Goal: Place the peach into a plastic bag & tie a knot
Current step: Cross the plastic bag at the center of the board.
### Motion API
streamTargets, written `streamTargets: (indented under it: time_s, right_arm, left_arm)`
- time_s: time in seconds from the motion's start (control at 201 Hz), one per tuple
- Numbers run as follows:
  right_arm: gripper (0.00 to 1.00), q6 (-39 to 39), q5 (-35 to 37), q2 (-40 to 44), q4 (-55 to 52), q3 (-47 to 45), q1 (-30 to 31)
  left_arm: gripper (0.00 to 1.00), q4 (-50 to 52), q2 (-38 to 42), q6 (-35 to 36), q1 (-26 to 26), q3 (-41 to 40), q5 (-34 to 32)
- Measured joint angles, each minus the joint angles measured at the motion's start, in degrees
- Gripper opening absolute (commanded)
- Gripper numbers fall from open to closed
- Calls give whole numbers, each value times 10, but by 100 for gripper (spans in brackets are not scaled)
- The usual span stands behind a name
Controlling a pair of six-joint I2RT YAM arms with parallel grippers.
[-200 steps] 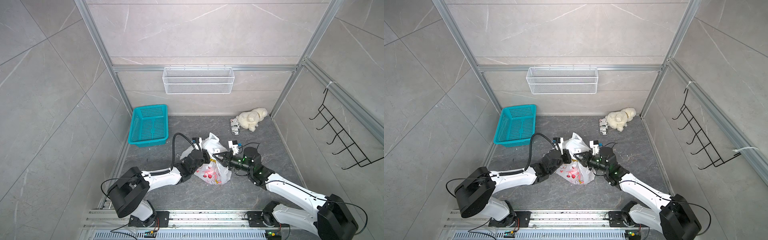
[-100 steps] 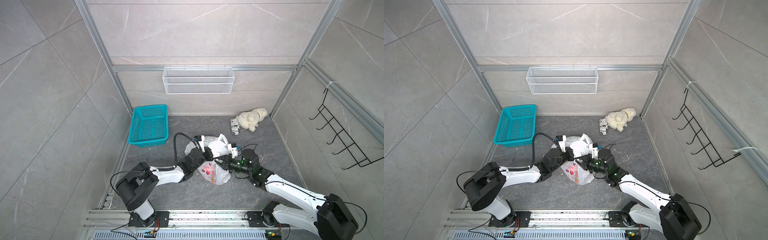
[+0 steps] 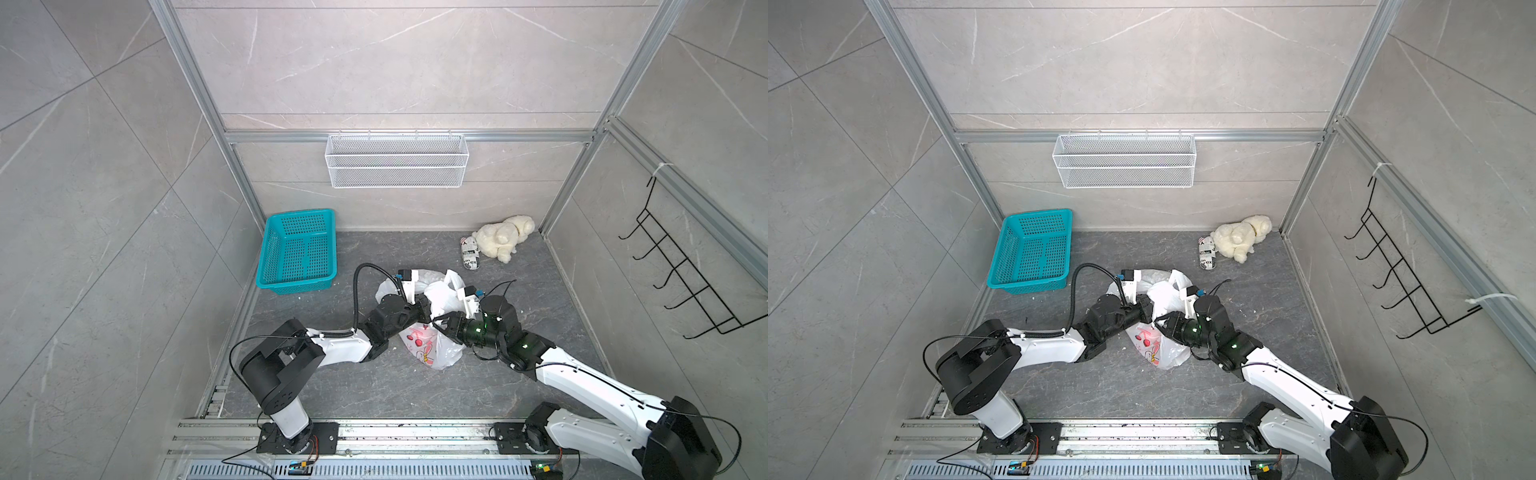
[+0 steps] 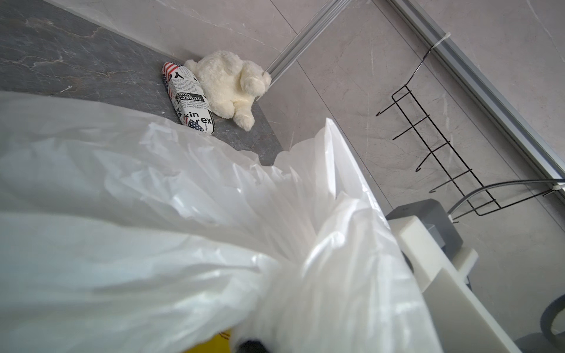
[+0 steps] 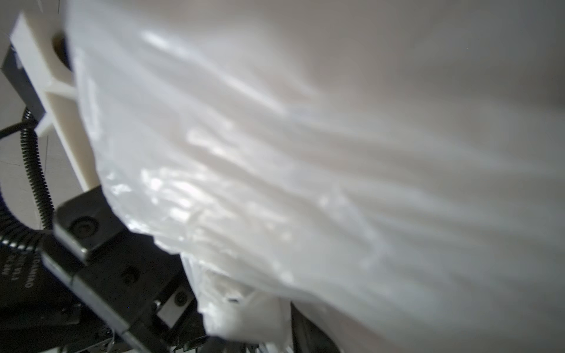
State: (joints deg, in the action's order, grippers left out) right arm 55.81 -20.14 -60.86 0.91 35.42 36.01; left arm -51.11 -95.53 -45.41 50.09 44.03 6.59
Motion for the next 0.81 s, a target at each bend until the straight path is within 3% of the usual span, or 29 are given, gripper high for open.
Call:
streamTargets:
  time_s: [0.129, 0.403, 0.448, 0.732, 0.806]
  right_arm:
    - [50, -36, 27, 37, -52, 8, 0]
    - [51, -82, 60, 93, -124, 32, 0]
    - [47, -88, 64, 99, -134, 32, 0]
    - [0, -86, 65, 104, -160, 44, 0]
    - [0, -80, 57, 105, -156, 45, 0]
  left_arm:
    - [6, 0, 0, 11, -2, 0, 14]
    - [7, 1, 3, 25, -2, 0, 25]
    - [7, 1, 3, 26, -2, 0, 27]
    - [10, 6, 3, 27, -2, 6, 43]
    - [10, 5, 3, 25, -2, 9, 45]
